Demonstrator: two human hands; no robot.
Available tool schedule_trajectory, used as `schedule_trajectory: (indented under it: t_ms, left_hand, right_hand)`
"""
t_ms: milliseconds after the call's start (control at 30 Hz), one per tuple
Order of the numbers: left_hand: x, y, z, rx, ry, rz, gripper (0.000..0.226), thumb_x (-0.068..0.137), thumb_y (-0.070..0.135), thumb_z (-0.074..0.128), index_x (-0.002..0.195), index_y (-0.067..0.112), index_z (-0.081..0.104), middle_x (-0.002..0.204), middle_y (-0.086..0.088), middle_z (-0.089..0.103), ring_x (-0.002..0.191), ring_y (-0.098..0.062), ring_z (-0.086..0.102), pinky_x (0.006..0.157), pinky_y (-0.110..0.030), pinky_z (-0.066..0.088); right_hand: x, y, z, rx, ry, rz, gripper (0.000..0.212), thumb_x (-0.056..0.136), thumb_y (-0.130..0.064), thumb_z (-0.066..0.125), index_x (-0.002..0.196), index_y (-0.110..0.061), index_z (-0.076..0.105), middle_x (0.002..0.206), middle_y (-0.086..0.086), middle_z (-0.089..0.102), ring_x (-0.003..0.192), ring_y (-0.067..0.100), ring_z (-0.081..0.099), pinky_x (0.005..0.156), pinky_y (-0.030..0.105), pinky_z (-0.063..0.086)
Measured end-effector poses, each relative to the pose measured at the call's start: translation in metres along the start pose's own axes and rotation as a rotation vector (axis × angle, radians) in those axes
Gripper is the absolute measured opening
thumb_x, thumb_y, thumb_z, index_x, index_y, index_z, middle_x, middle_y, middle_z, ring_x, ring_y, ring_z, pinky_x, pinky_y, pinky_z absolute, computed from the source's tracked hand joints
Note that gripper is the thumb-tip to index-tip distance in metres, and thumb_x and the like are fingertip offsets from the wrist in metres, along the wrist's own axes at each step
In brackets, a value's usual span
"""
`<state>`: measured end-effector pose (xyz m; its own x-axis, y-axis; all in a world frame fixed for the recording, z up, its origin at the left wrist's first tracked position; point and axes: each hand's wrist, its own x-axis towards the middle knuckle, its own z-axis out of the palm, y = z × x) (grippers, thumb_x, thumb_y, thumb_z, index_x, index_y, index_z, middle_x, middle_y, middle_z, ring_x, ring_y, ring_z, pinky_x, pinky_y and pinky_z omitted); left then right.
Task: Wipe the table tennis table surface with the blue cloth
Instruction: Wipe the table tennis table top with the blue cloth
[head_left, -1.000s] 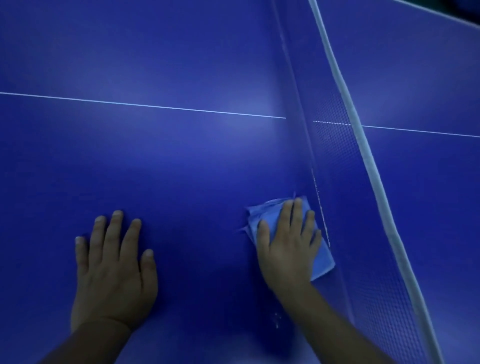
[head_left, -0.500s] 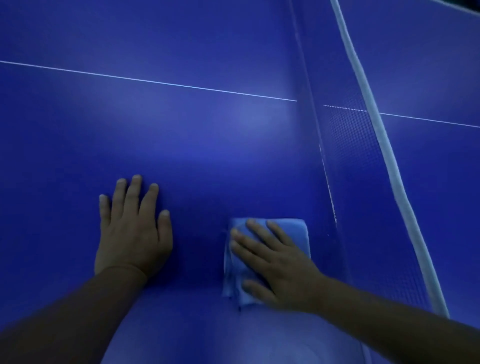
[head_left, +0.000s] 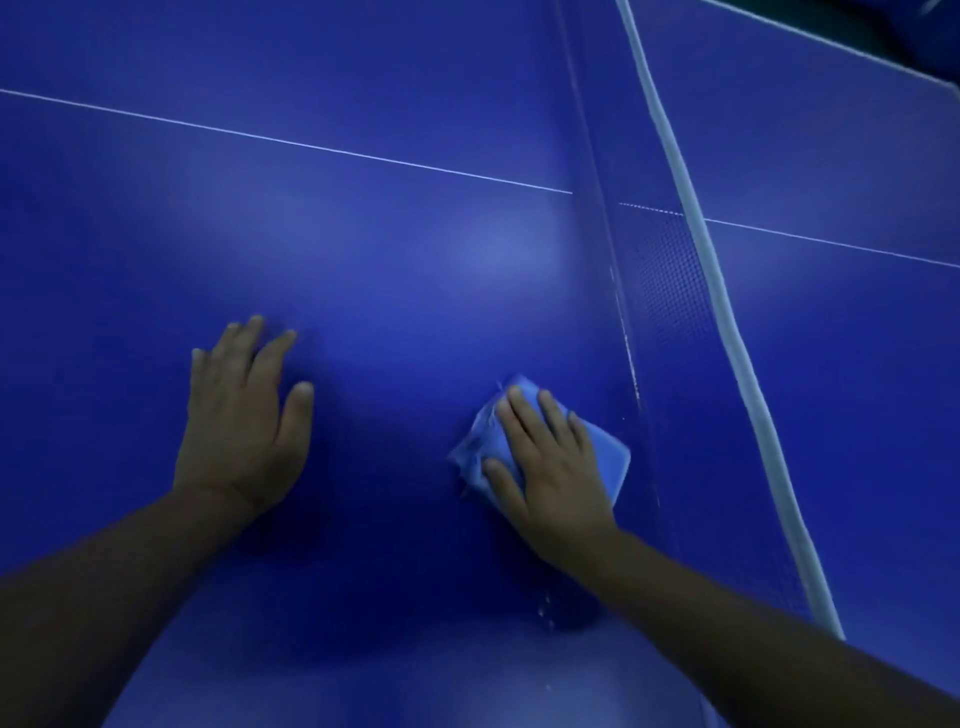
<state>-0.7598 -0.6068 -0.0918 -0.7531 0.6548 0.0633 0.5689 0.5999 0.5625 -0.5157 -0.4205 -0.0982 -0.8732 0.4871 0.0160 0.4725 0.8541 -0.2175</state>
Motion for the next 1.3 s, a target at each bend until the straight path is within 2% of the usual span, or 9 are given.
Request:
schedule_trajectory:
  t_ms: [100,233,367,567,700,833,967,1167,1300]
  left_hand:
    - [-0.031,-0.01,-0.004,0.154,0.006,0.09,0.065,0.094,0.044,0.031,0.139,0.001,0.051,0.152,-0.024,0.037,0.144,-0.041,0.029,0.12,-0.055,0.007]
    - [-0.039,-0.012,0.0,0.221,-0.014,0.164,0.062,0.096,0.042,0.033,0.138,0.0,0.051,0.153,-0.023,0.036,0.145,-0.04,0.027,0.123,-0.048,0.002]
    - [-0.037,-0.012,0.002,0.226,-0.011,0.183,0.06,0.096,0.04,0.034,0.136,-0.001,0.053,0.151,-0.024,0.038,0.144,-0.041,0.03,0.124,-0.048,0.005]
    - [-0.035,-0.015,0.004,0.249,-0.041,0.196,0.066,0.102,0.049,0.022,0.136,0.002,0.053,0.154,-0.02,0.035,0.145,-0.04,0.03,0.122,-0.054,0.011]
    - [-0.034,-0.014,0.004,0.241,-0.062,0.195,0.069,0.101,0.052,0.02,0.136,0.002,0.052,0.155,-0.019,0.034,0.146,-0.038,0.028,0.123,-0.053,0.008]
    - [-0.034,-0.013,0.002,0.211,-0.07,0.185,0.07,0.101,0.053,0.022,0.134,0.0,0.054,0.153,-0.021,0.036,0.145,-0.039,0.028,0.123,-0.05,0.005]
    - [-0.033,-0.012,0.0,0.207,-0.115,0.164,0.064,0.092,0.044,0.034,0.135,0.0,0.054,0.154,-0.022,0.035,0.147,-0.038,0.026,0.123,-0.05,0.003]
    - [-0.037,-0.009,-0.008,0.142,-0.139,0.152,0.071,0.092,0.049,0.029,0.14,0.001,0.049,0.157,-0.019,0.031,0.151,-0.031,0.016,0.124,-0.041,-0.005]
    - [-0.04,-0.01,-0.013,0.046,-0.127,0.164,0.066,0.093,0.044,0.033,0.141,0.001,0.047,0.157,-0.019,0.03,0.151,-0.03,0.016,0.125,-0.042,-0.002]
  right_hand:
    - [0.083,0.008,-0.001,-0.011,0.112,0.104,0.057,0.1,-0.045,0.033,0.143,-0.011,0.049,0.151,0.006,0.047,0.139,0.035,0.04,0.108,0.047,0.036]
    - [0.199,0.043,-0.006,-0.012,0.213,0.264,0.041,0.099,-0.03,0.043,0.13,-0.007,0.057,0.136,0.012,0.057,0.125,0.037,0.049,0.098,0.049,0.043]
    - [0.255,0.097,-0.019,-0.035,0.212,0.452,0.045,0.104,-0.034,0.033,0.141,-0.012,0.045,0.153,0.007,0.04,0.141,0.035,0.032,0.11,0.05,0.031]
    - [0.283,0.143,-0.039,0.227,0.189,0.555,0.044,0.107,-0.027,0.027,0.141,-0.003,0.04,0.154,0.016,0.034,0.137,0.032,0.039,0.106,0.038,0.032]
    - [0.246,0.14,-0.028,0.256,0.2,0.639,0.053,0.103,-0.035,0.027,0.145,-0.003,0.037,0.157,0.014,0.033,0.144,0.031,0.032,0.119,0.045,0.022]
    - [0.16,0.098,-0.019,0.158,0.184,0.652,0.051,0.105,-0.038,0.031,0.15,-0.015,0.035,0.162,0.005,0.024,0.141,0.031,0.035,0.11,0.044,0.033]
    - [0.048,0.037,-0.007,-0.101,0.156,0.677,0.057,0.101,-0.046,0.025,0.149,-0.022,0.041,0.159,-0.001,0.034,0.143,0.035,0.033,0.108,0.053,0.034]
    - [-0.112,-0.04,0.002,-0.068,0.091,0.713,0.059,0.101,-0.049,0.019,0.15,-0.024,0.041,0.159,-0.004,0.033,0.148,0.03,0.027,0.113,0.055,0.03]
    - [-0.091,-0.026,-0.001,-0.077,0.108,0.726,0.06,0.1,-0.047,0.02,0.147,-0.021,0.046,0.156,0.001,0.039,0.143,0.034,0.034,0.108,0.053,0.035]
